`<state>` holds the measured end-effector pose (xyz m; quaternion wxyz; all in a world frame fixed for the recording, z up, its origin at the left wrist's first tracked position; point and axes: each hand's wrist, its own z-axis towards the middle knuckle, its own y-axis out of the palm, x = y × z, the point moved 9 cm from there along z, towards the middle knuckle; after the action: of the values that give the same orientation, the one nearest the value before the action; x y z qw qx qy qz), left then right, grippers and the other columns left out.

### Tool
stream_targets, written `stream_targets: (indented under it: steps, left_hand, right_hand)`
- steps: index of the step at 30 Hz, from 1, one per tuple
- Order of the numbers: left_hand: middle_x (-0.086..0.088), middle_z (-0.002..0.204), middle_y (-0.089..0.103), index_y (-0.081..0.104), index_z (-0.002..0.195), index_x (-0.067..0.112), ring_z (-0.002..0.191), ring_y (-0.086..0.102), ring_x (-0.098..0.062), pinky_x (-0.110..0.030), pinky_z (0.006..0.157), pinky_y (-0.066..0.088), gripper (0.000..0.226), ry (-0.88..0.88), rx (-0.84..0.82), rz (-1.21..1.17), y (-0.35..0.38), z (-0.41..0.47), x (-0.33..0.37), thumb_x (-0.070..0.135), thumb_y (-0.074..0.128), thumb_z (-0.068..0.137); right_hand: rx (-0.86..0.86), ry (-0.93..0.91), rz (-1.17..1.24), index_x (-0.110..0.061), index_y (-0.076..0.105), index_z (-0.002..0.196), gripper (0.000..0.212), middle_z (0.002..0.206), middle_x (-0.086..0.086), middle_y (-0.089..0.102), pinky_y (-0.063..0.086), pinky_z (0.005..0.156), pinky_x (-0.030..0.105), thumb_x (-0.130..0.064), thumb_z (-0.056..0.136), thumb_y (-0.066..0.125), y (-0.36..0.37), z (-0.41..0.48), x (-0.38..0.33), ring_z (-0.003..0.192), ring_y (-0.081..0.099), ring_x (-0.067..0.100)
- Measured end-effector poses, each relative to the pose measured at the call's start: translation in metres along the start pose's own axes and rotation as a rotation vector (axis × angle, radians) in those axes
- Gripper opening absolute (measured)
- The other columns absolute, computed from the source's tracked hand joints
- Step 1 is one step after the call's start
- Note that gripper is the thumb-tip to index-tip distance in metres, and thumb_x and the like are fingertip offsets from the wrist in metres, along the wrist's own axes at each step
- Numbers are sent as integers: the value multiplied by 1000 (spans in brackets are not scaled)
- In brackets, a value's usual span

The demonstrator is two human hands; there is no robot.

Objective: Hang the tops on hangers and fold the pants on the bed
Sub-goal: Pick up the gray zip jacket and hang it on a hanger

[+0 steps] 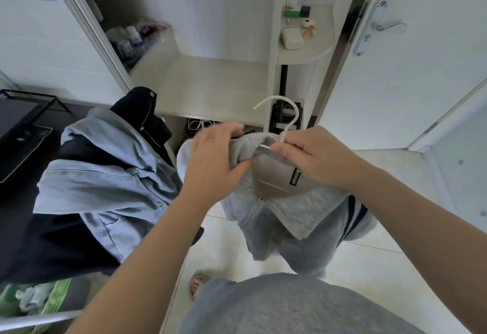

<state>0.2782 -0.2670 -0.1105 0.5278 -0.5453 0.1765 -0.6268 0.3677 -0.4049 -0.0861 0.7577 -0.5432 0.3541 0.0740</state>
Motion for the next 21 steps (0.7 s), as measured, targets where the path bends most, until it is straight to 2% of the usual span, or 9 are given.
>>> stream_targets:
  steps: [2, 5, 7, 9, 10, 12, 14, 17, 21]
  left_hand:
    - [2, 87, 69, 65, 106, 14, 83, 65, -25, -42, 80, 49, 22, 20, -89, -96, 5, 4, 0, 29, 73, 90]
    - [5, 75, 65, 66, 92, 13, 72, 61, -15, -33, 70, 51, 13, -64, 1, -239, -6, 2, -13, 25, 70, 94]
    - [6, 71, 61, 65, 89, 14, 68, 56, -9, -18, 64, 45, 15, -145, 89, -295, -18, -4, -27, 28, 69, 94]
    - [8, 73, 60, 64, 87, 17, 67, 54, -7, -13, 60, 40, 15, -213, 160, -327, -32, -8, -40, 29, 68, 94]
    - [12, 74, 61, 64, 88, 20, 68, 54, -3, -11, 61, 40, 12, -222, 179, -338, -39, -9, -44, 29, 68, 94]
    - [20, 74, 62, 65, 91, 23, 69, 55, 2, -8, 63, 39, 7, -222, 168, -343, -46, -8, -45, 27, 68, 95]
    - [22, 71, 61, 66, 91, 23, 67, 55, 3, -7, 63, 38, 6, -222, 136, -333, -47, -8, -44, 26, 68, 95]
    - [15, 69, 60, 67, 92, 22, 64, 53, 0, -8, 60, 38, 5, -217, 101, -319, -45, -11, -43, 26, 67, 96]
    - [20, 70, 61, 66, 93, 29, 67, 55, 2, -6, 60, 38, 6, -166, 97, -273, -48, -13, -40, 25, 65, 97]
  right_hand:
    - [-15, 16, 6, -17, 65, 77, 37, 60, -1, 60, 41, 53, 21, -41, 100, 50, -2, 3, 3, 52, 53, 11]
    - [-23, 141, 108, -39, 67, 106, 20, 87, -17, 69, 46, 69, 11, -50, 95, 54, -13, -2, 33, 76, 64, -2]
    - [-19, 223, 145, -48, 55, 123, 41, 111, -27, 64, 43, 85, 12, -63, 85, 62, -24, -19, 63, 106, 58, -10]
    - [-56, 325, 202, -46, 51, 126, 55, 122, -26, 61, 41, 94, 19, -61, 78, 72, -23, -42, 96, 116, 54, -9]
    - [-64, 382, 244, -40, 55, 125, 52, 121, -20, 64, 46, 95, 25, -52, 78, 75, -19, -53, 112, 115, 58, -1]
    - [4, 458, 293, -15, 67, 113, 24, 108, 7, 72, 52, 93, 42, -25, 91, 71, -13, -68, 137, 105, 66, 25]
    - [114, 471, 240, 1, 67, 93, 15, 93, 25, 67, 48, 81, 41, -12, 98, 61, -15, -75, 146, 84, 61, 35]
    - [190, 456, 174, -2, 60, 80, 26, 78, 23, 60, 36, 67, 34, -16, 101, 55, -18, -77, 140, 70, 48, 21]
    - [275, 455, 83, -12, 64, 75, 25, 66, 2, 61, 37, 60, 29, -23, 97, 60, -29, -74, 136, 63, 49, 15]
